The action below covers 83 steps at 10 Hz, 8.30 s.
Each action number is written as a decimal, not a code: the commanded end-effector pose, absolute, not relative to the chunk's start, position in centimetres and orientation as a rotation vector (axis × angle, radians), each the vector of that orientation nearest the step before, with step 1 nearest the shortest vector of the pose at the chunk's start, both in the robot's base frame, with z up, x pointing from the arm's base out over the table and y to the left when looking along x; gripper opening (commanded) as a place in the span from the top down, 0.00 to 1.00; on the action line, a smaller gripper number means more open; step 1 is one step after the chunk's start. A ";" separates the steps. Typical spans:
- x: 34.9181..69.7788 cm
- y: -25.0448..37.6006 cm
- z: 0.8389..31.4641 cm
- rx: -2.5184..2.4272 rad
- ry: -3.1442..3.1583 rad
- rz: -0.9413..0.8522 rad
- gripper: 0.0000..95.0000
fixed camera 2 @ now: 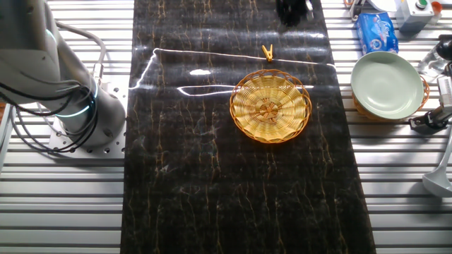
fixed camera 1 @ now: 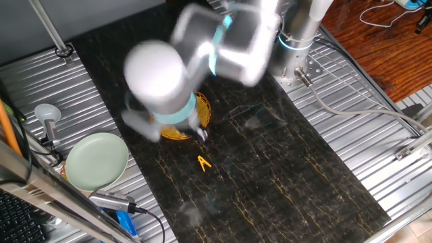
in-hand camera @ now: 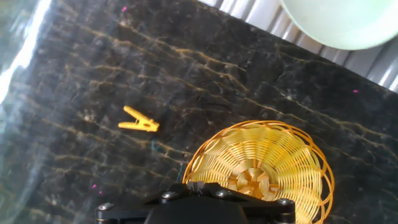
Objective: Use a clamp
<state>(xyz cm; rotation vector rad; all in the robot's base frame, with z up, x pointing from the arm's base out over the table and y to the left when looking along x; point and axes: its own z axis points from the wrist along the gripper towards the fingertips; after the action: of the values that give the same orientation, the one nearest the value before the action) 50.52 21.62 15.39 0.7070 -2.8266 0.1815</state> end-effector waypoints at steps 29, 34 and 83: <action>49.0 24.8 6.8 1.958 -2.167 0.387 0.60; 49.0 24.8 6.8 1.964 -2.094 0.405 0.60; 47.9 24.3 1.9 1.974 -2.088 0.480 1.00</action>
<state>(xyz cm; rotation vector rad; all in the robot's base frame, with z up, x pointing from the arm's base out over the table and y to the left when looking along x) 47.89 24.21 2.15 1.9744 -2.0925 0.4788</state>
